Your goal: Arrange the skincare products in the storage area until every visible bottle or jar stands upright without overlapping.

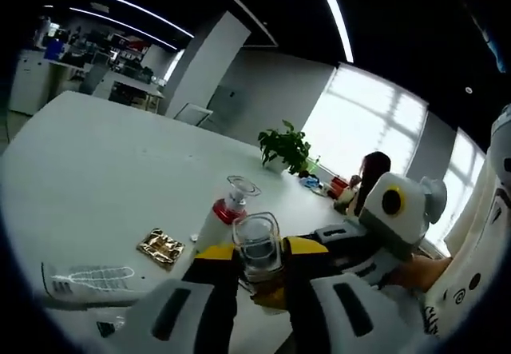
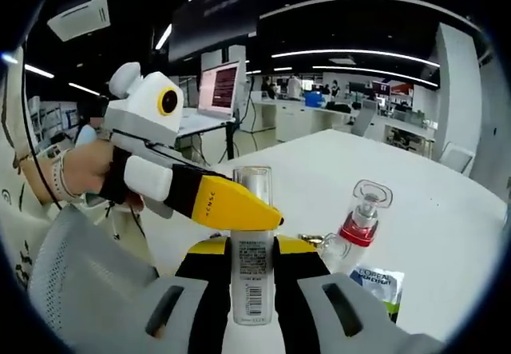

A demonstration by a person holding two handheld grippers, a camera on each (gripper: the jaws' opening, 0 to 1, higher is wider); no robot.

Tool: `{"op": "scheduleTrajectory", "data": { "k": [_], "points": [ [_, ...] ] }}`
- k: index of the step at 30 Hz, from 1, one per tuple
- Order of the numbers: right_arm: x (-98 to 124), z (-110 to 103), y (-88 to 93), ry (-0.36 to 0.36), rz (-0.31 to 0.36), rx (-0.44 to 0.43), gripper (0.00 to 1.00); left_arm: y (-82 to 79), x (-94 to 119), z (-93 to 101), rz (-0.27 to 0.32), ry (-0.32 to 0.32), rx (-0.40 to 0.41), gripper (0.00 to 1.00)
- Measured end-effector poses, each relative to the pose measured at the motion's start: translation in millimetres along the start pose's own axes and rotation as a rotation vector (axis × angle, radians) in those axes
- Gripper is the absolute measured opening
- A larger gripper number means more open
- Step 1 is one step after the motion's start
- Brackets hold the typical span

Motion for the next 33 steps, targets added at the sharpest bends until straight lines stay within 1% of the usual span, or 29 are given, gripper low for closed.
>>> {"op": "scheduleTrajectory", "data": {
  "k": [5,7,10,12,13,15,17,21,22,24,26,27,29,30,31,32,33],
  "points": [
    [0,-2,0.3,-0.001,0.007,-0.028,0.20,-0.7,-1,-1.8,0.006,-0.009,0.013,0.18],
    [0,-1,0.9,0.013,0.005,-0.020,0.20,-0.5,-3,-2.9,0.011,-0.016,0.018,0.18],
    [-1,0,-0.1,0.021,0.010,-0.033,0.20,-2.2,-4,-4.0,0.028,-0.027,0.022,0.18],
    [-1,1,-1.4,0.022,0.016,-0.047,0.20,-3.6,-4,-3.5,0.034,-0.022,0.040,0.17],
    [-1,1,-2.0,0.024,0.021,-0.050,0.20,-5.1,-4,-3.5,0.043,-0.023,0.072,0.17],
    [0,2,-3.4,0.022,0.030,-0.050,0.20,-4.9,-3,-3.2,0.040,-0.022,0.117,0.15],
    [0,2,-4.3,0.020,0.037,-0.056,0.20,-5.8,-4,-3.7,0.044,-0.022,0.107,0.15],
    [-1,2,-3.1,0.004,0.041,-0.071,0.21,-4.4,-4,-3.4,0.027,-0.023,0.105,0.14],
    [0,1,-2.4,-0.002,0.037,-0.079,0.21,-3.2,-4,-4.4,0.016,-0.029,0.097,0.14],
    [2,4,-3.2,0.000,0.048,-0.078,0.23,-4.4,-2,-6.3,0.018,-0.038,0.082,0.14],
    [4,5,-1.8,-0.018,0.044,-0.089,0.26,-7.2,1,-7.7,0.021,-0.017,0.114,0.14],
    [5,5,-2.0,-0.030,0.049,-0.099,0.27,-9.1,2,-7.5,0.030,-0.007,0.115,0.14],
    [6,4,-2.4,-0.061,0.052,-0.112,0.26,-9.3,4,-6.5,0.022,0.009,0.123,0.14],
    [6,1,-2.5,-0.080,0.049,-0.114,0.26,-9.9,4,-4.2,0.021,0.022,0.110,0.14],
    [6,-3,0.1,-0.115,0.028,-0.109,0.26,-8.9,4,-3.5,0.011,0.026,0.102,0.14],
    [6,-4,0.8,-0.122,0.023,-0.096,0.26,-6.1,5,-0.9,-0.012,0.040,0.072,0.14],
    [7,-5,1.7,-0.132,0.014,-0.091,0.26,-6.7,6,-0.7,-0.008,0.038,0.045,0.14]
  ]
}}
Point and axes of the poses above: the point that each gripper's makers call its tool centre point, and the gripper's own axes: x roughly backward along the fingers, z roughly to its right, y roughly out of its underside, the point moved 1 cm from there along x, roughly backward along the fingers, and after that the axes turned 3 degrees about z, right-handed, at the moved point
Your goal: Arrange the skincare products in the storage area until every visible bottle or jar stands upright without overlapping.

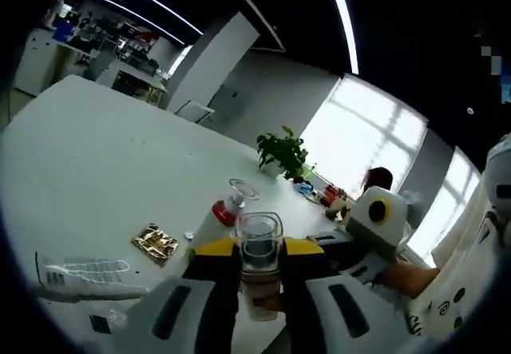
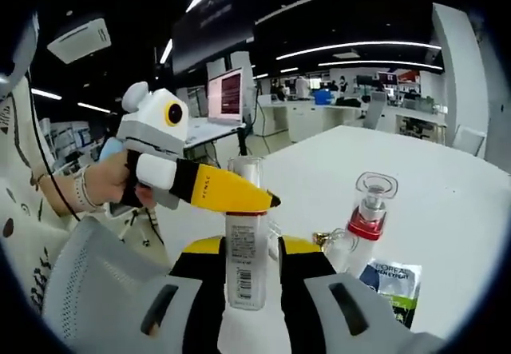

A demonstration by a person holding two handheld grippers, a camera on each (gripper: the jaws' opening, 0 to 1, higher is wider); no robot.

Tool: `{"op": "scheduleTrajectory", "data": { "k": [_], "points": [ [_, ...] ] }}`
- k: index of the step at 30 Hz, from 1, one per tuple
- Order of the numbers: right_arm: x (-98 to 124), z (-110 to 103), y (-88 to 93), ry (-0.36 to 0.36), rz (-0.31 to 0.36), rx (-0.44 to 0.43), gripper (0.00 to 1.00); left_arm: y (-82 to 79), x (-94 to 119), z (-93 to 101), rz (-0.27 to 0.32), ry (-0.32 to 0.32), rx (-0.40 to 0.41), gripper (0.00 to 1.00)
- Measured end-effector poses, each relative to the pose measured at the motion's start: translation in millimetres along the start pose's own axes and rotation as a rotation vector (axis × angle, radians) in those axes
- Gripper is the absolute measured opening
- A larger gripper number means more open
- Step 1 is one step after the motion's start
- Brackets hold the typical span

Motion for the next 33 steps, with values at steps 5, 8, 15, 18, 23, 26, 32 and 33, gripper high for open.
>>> {"op": "scheduleTrajectory", "data": {
  "k": [5,8,15,18,23,26,32,33],
  "points": [
    [3,-6,6.6,-0.086,-0.023,-0.036,0.26,-0.8,6,11.5,-0.030,0.104,-0.092,0.14],
    [5,-14,7.1,-0.154,-0.027,-0.036,0.25,1.2,7,18.0,-0.059,0.148,-0.133,0.14],
    [10,-24,12.1,-0.238,-0.043,-0.013,0.25,-2.0,11,30.2,-0.067,0.245,-0.175,0.14],
    [15,-33,7.6,-0.321,-0.013,-0.023,0.24,-3.4,15,47.1,-0.049,0.351,-0.219,0.14],
    [22,-43,5.0,-0.428,0.019,-0.035,0.24,-2.4,20,61.3,-0.047,0.443,-0.245,0.14],
    [25,-47,3.0,-0.474,0.035,-0.053,0.23,-0.9,22,66.0,-0.047,0.472,-0.249,0.14],
    [27,-50,0.2,-0.508,0.051,-0.081,0.22,-2.8,26,71.3,-0.024,0.513,-0.234,0.14],
    [28,-52,-0.1,-0.515,0.051,-0.068,0.21,-2.5,26,72.3,-0.023,0.520,-0.231,0.14]
  ]
}}
Point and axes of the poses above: the point that each gripper's makers call its tool centre point, and the gripper's own axes: x roughly backward along the fingers, z roughly to its right, y roughly out of its underside, the point moved 1 cm from there along x, roughly backward along the fingers, and after that the axes turned 3 degrees about z, right-handed, at the moved point
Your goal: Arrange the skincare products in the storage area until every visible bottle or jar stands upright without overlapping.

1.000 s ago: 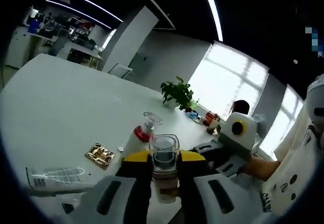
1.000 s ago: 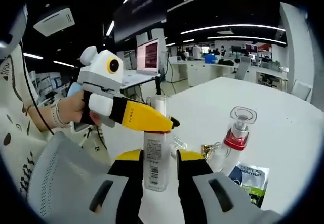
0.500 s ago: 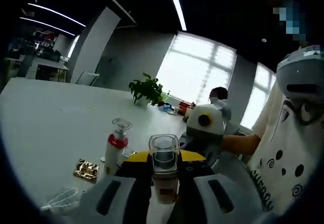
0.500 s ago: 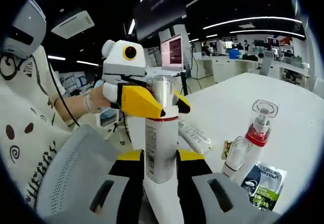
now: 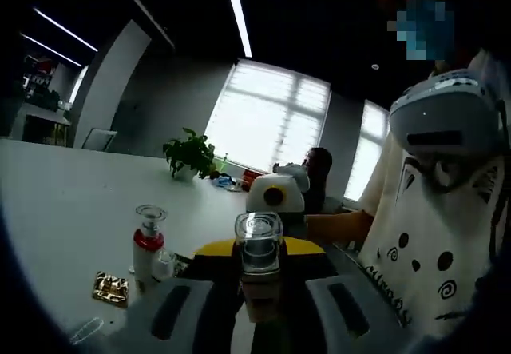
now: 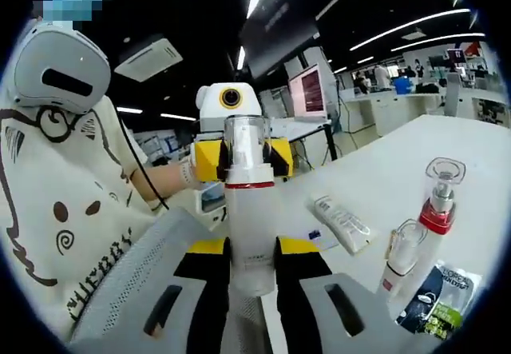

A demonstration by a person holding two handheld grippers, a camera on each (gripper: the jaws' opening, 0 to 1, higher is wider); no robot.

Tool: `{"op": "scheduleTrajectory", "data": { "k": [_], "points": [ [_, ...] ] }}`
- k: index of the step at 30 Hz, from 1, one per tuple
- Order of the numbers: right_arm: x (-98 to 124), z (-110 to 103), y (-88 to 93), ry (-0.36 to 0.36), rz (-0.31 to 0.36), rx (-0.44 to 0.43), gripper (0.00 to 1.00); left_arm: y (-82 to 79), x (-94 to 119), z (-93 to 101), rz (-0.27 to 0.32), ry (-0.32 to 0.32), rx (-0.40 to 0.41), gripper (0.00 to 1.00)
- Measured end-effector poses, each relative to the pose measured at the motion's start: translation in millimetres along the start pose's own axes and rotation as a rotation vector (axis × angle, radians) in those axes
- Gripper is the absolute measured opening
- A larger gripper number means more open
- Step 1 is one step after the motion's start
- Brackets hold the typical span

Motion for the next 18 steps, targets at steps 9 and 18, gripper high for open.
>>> {"op": "scheduleTrajectory", "data": {
  "k": [9,18],
  "points": [
    [0,11,1.0,0.106,-0.016,0.007,0.20,0.6,-1,-8.4,0.013,-0.025,-0.021,0.14],
    [1,31,5.1,0.302,-0.071,0.041,0.20,4.1,-3,-27.6,0.023,-0.134,-0.022,0.18]
  ]
}}
Point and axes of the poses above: the point that each gripper's makers call its tool centre point, and the gripper's own axes: x roughly backward along the fingers, z roughly to its right, y roughly out of its underside, the point moved 1 cm from there along x, roughly backward along the fingers, and after that the axes turned 3 degrees about z, right-handed, at the moved point
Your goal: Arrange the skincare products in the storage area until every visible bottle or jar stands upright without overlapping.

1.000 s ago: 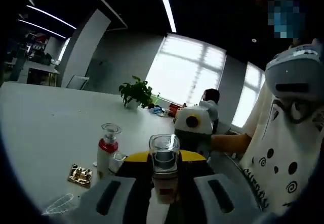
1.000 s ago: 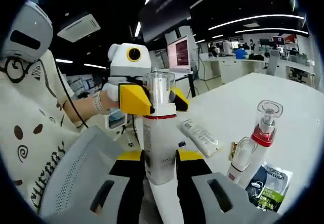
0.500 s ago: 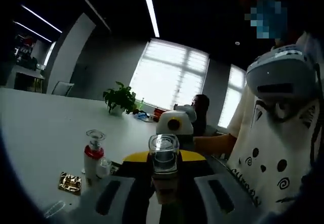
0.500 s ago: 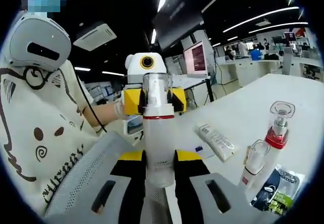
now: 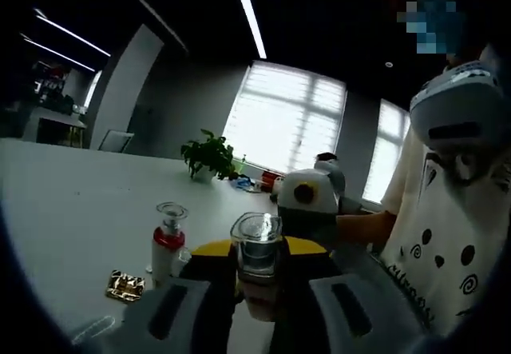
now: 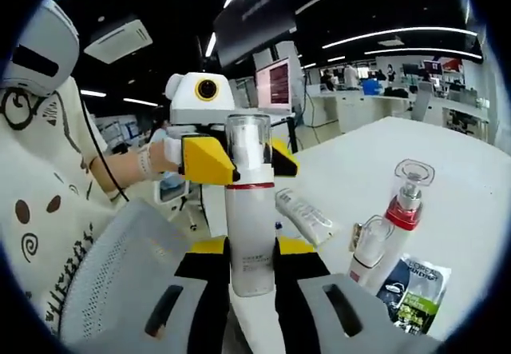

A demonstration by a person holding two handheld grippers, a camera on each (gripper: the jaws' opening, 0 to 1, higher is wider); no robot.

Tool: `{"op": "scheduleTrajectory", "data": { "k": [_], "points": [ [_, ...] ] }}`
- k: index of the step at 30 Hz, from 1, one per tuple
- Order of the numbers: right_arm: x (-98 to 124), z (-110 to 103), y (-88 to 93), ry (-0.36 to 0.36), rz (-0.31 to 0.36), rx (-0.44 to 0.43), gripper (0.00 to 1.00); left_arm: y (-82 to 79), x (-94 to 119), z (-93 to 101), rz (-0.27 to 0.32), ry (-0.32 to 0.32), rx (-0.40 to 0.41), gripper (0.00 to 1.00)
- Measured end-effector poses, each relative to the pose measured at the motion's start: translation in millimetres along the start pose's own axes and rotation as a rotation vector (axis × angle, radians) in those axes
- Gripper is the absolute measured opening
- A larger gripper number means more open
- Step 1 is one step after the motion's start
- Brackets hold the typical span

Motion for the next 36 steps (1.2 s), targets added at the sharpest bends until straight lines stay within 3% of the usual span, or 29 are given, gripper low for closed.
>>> {"op": "scheduleTrajectory", "data": {
  "k": [8,11,15,19,22,24,29,31,36],
  "points": [
    [-5,11,0.5,0.126,-0.023,0.025,0.20,-2.0,-2,-13.8,0.035,-0.091,0.023,0.21],
    [-4,21,-1.1,0.205,-0.021,0.031,0.20,1.1,0,-24.1,0.028,-0.159,0.032,0.21],
    [-6,24,-1.5,0.243,-0.021,0.027,0.20,0.7,0,-30.0,0.043,-0.211,0.077,0.22],
    [-5,31,-1.0,0.313,-0.057,0.090,0.20,10.2,2,-39.4,-0.019,-0.323,0.077,0.28],
    [-9,29,-6.0,0.325,-0.042,0.096,0.20,14.3,-2,-38.9,-0.037,-0.337,0.077,0.29],
    [-9,34,-5.4,0.368,-0.086,0.175,0.20,19.8,-5,-35.3,-0.068,-0.332,0.101,0.29],
    [-13,31,-12.6,0.391,-0.075,0.221,0.20,20.3,-6,-37.1,-0.054,-0.373,0.127,0.24],
    [-10,35,-14.2,0.421,-0.099,0.278,0.20,19.7,-6,-38.9,-0.038,-0.394,0.155,0.20],
    [-11,36,-15.6,0.436,-0.099,0.292,0.20,17.8,-5,-42.7,-0.012,-0.441,0.152,0.18]
  ]
}}
Point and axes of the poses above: the point that each gripper's makers call its tool centre point, and the gripper's own axes: x roughly backward along the fingers, z roughly to its right, y roughly out of its underside, the point moved 1 cm from there along x, roughly backward along the fingers, and after that the axes turned 3 degrees about z, right-handed, at the moved point
